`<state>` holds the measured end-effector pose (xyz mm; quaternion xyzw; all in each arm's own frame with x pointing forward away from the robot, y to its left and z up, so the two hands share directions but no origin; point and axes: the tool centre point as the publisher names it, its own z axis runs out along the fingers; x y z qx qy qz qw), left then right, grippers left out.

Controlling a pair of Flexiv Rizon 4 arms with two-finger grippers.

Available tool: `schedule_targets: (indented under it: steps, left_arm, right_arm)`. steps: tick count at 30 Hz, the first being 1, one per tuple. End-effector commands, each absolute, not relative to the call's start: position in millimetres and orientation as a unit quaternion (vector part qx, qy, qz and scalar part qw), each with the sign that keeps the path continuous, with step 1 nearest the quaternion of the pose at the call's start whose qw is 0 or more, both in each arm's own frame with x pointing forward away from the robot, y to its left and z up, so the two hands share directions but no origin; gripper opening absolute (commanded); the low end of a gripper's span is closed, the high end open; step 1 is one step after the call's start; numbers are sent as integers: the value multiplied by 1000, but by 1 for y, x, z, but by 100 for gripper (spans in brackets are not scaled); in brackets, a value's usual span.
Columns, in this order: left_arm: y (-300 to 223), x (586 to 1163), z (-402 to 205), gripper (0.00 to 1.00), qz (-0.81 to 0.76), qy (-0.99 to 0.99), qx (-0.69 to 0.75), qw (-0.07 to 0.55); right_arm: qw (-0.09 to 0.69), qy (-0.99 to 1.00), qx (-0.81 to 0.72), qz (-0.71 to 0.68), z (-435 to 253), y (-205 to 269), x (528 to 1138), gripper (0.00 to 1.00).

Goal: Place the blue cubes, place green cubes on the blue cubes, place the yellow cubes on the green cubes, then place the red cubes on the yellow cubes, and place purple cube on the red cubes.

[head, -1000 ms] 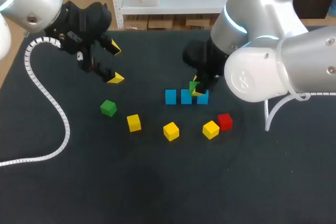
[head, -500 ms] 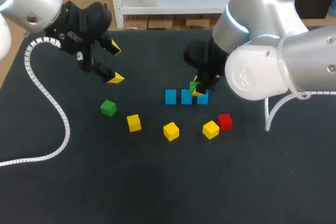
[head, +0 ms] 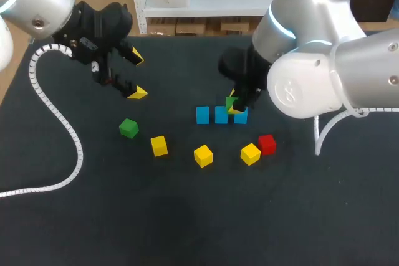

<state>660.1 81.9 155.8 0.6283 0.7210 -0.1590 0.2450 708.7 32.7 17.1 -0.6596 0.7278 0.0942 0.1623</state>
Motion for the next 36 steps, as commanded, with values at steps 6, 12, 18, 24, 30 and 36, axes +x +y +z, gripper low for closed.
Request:
schedule_targets:
  steps: [6, 12, 18, 24, 30, 36]
  left_arm:
    - [82, 661, 156, 100, -160, 720, 629, 245]
    - [82, 661, 156, 100, -160, 720, 629, 245]
    - [82, 661, 156, 100, -160, 720, 629, 245]
    - [82, 661, 156, 100, -160, 720, 629, 245]
    - [82, 661, 156, 100, -160, 720, 629, 245]
    - [82, 661, 156, 100, -160, 720, 629, 245]
  right_arm:
    - [163, 727, -661, 94, 19, 30, 707, 68]
    - [163, 727, -660, 94, 22, 29, 707, 100]
    - [177, 733, -652, 86, 35, 17, 705, 100]
    - [202, 746, -629, 92, 48, -9, 697, 100]
    - [223, 761, -599, 112, 50, -37, 682, 100]
    - [250, 766, -572, 154, 42, -62, 665, 100]
